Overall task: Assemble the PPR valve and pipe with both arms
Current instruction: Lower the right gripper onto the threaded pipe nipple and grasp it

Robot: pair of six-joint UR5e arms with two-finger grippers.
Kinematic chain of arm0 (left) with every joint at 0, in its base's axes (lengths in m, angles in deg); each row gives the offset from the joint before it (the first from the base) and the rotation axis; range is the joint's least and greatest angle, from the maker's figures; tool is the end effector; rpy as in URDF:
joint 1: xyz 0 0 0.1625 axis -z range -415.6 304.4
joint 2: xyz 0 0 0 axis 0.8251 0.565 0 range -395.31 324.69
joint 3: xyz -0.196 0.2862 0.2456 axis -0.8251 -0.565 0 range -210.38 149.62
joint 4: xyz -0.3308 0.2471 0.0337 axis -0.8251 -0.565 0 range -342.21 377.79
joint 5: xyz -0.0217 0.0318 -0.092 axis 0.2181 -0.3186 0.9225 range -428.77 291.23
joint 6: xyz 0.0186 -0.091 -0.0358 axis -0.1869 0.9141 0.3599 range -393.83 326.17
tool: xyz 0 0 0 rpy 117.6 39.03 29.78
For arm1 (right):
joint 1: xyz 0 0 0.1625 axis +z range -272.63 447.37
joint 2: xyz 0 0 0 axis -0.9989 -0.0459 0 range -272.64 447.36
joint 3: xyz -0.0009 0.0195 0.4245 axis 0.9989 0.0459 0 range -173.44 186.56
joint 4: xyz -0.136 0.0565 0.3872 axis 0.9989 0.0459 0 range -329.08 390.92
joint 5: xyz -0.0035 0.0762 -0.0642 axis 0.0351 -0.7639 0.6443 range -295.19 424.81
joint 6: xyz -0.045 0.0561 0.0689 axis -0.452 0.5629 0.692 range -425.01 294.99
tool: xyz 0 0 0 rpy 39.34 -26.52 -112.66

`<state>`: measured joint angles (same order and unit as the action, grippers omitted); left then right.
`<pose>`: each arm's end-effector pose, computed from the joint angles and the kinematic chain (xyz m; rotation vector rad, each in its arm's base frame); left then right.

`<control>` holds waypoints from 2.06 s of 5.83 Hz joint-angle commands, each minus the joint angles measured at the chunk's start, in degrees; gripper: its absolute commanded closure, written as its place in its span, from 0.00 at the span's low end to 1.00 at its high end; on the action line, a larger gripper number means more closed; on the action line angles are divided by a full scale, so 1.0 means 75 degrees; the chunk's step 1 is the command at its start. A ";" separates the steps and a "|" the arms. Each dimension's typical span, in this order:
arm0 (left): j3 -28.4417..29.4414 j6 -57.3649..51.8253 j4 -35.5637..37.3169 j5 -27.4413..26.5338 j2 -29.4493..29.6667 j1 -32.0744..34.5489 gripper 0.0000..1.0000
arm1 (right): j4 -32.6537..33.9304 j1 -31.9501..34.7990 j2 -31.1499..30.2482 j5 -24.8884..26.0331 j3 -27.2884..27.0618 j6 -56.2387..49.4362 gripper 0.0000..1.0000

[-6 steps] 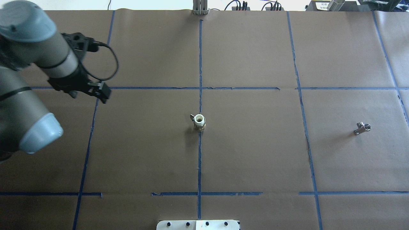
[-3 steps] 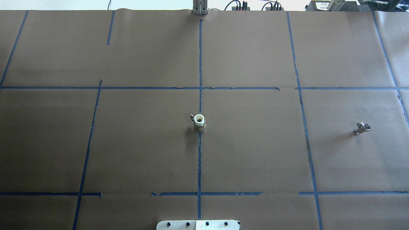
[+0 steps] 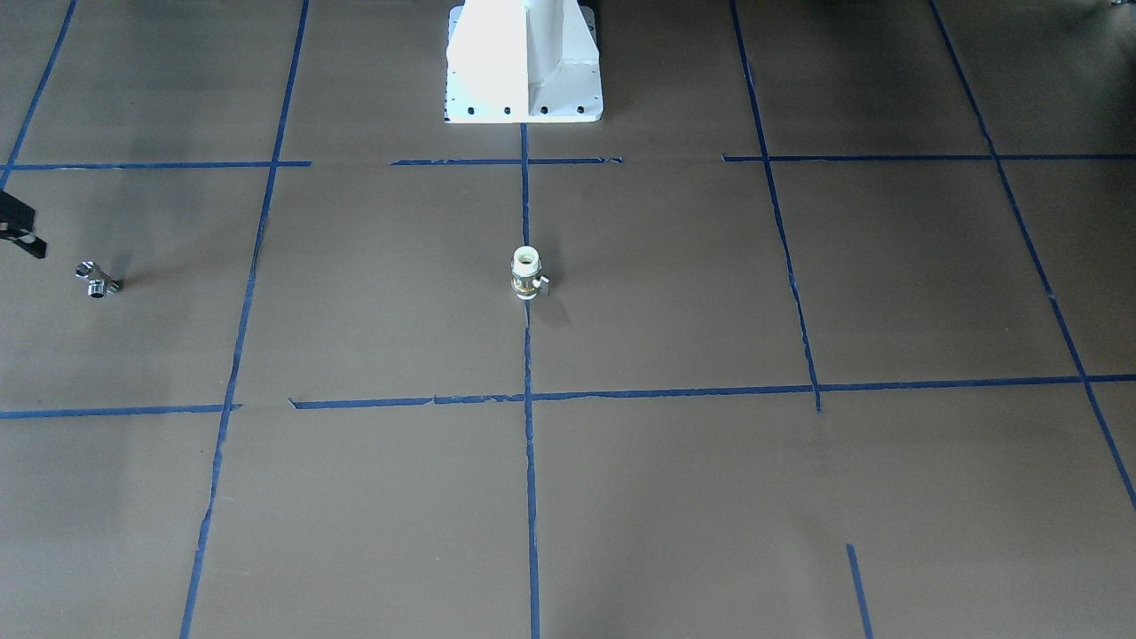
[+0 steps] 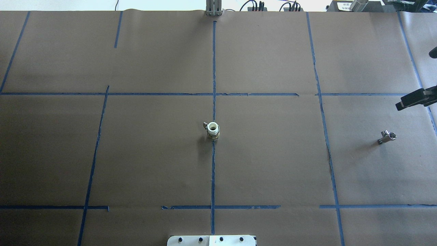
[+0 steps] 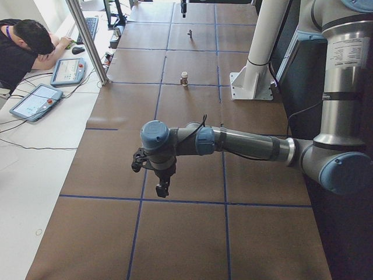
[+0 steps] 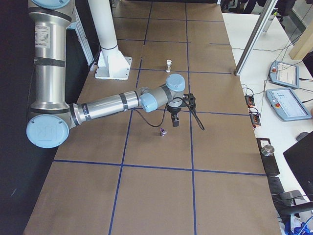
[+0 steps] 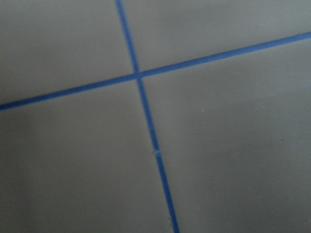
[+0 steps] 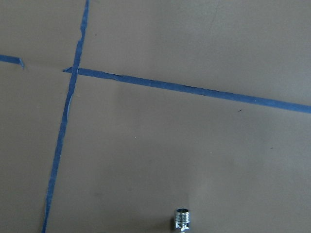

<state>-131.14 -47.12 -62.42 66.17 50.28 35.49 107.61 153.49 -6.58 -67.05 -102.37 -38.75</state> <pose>-0.0716 -0.4511 0.6192 0.0415 0.7861 0.1783 -0.1303 -0.4592 0.5031 0.1239 -0.8473 -0.1413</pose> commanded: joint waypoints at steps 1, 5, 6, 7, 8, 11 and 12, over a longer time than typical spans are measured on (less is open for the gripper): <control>0.0016 0.0212 -0.0450 0.0055 -0.0233 0.0101 0.00 | -0.1054 -0.0820 -0.0641 0.0713 -0.0054 0.0608 0.00; 0.0028 0.0201 -0.0462 0.0055 -0.0244 0.0101 0.00 | -0.2512 -0.1561 -0.0787 0.1057 0.1220 0.0845 0.00; 0.0039 0.0202 -0.0462 0.0055 -0.0244 0.0101 0.00 | -0.2921 -0.1586 -0.0775 0.1057 0.1478 0.0845 0.00; 0.0016 0.0213 -0.0462 0.0055 -0.0244 0.0101 0.00 | -0.2983 -0.1586 -0.0775 0.1045 0.1458 0.0880 0.01; 0.0028 0.0213 -0.0462 0.0055 -0.0244 0.0101 0.00 | -0.2983 -0.1586 -0.0763 0.1045 0.1411 0.0880 0.02; -0.0007 0.0248 -0.0462 0.0055 -0.0244 0.0101 0.00 | -0.2983 -0.1574 -0.0658 0.1092 0.1434 0.0857 0.87; -0.0007 0.0260 -0.0462 0.0055 -0.0244 0.0101 0.00 | -0.2983 -0.1574 -0.0658 0.1104 0.1411 0.0868 0.96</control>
<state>-131.18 -45.27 -65.88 66.59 48.45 36.25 85.24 141.66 -11.55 -58.87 -91.67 -32.27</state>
